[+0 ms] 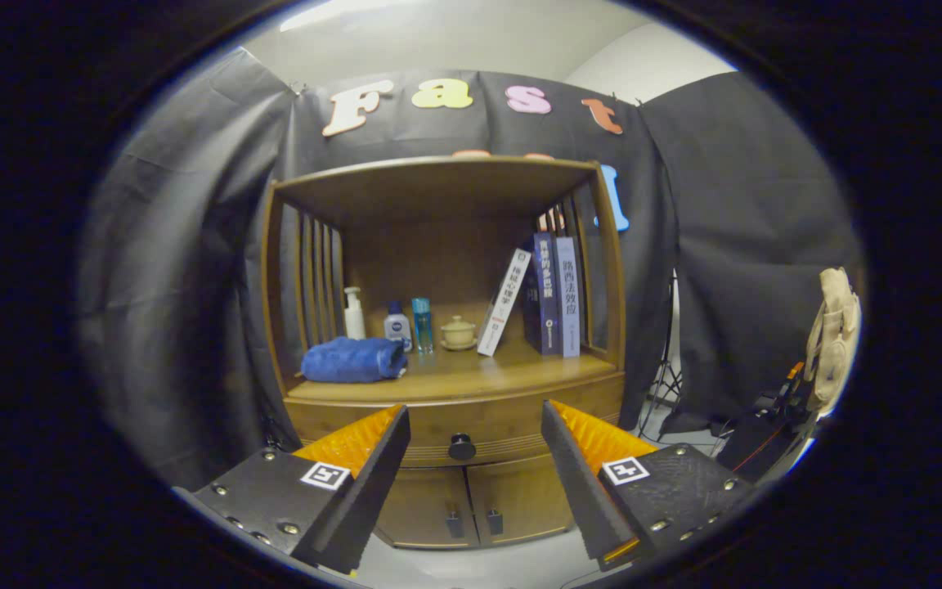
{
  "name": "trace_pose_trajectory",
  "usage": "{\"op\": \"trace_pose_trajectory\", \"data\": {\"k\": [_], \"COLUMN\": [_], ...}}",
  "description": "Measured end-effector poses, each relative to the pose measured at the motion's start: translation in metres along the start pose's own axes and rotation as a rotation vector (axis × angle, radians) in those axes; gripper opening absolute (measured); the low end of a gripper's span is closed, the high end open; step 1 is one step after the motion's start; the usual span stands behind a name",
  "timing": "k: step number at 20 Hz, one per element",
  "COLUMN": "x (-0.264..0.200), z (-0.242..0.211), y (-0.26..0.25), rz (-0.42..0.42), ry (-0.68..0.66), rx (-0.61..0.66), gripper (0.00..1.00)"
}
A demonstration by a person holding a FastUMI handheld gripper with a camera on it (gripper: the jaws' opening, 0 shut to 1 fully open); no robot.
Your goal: Pull open the drawer, take out the items inside it, and place them on the countertop above the cabinet.
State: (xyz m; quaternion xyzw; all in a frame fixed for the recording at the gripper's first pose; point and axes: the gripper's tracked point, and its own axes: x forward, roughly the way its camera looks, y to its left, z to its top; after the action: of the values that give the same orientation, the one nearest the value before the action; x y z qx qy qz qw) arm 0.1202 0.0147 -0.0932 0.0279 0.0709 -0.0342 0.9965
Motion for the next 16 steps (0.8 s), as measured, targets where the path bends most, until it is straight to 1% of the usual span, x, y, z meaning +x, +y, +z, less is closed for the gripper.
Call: {"op": "trace_pose_trajectory", "data": {"k": [4, 7, 10, 13, 14, 15, 16], "x": [0.051, 0.085, 0.116, 0.144, 0.152, 0.157, 0.160], "z": [-0.044, -0.084, -0.115, -0.143, -0.146, -0.147, -0.147], "y": [0.031, 0.040, 0.036, 0.024, 0.021, 0.023, 0.021], "rz": [0.095, 0.113, 0.105, 0.075, 0.068, 0.080, 0.076], "ry": [0.077, 0.158, 0.218, 0.286, 0.288, 0.291, 0.295], "rx": [0.059, 0.078, 0.079, 0.043, 0.031, 0.037, 0.041], "gripper": [0.96, 0.95, 0.93, 0.84, 0.80, 0.77, 0.77]}}
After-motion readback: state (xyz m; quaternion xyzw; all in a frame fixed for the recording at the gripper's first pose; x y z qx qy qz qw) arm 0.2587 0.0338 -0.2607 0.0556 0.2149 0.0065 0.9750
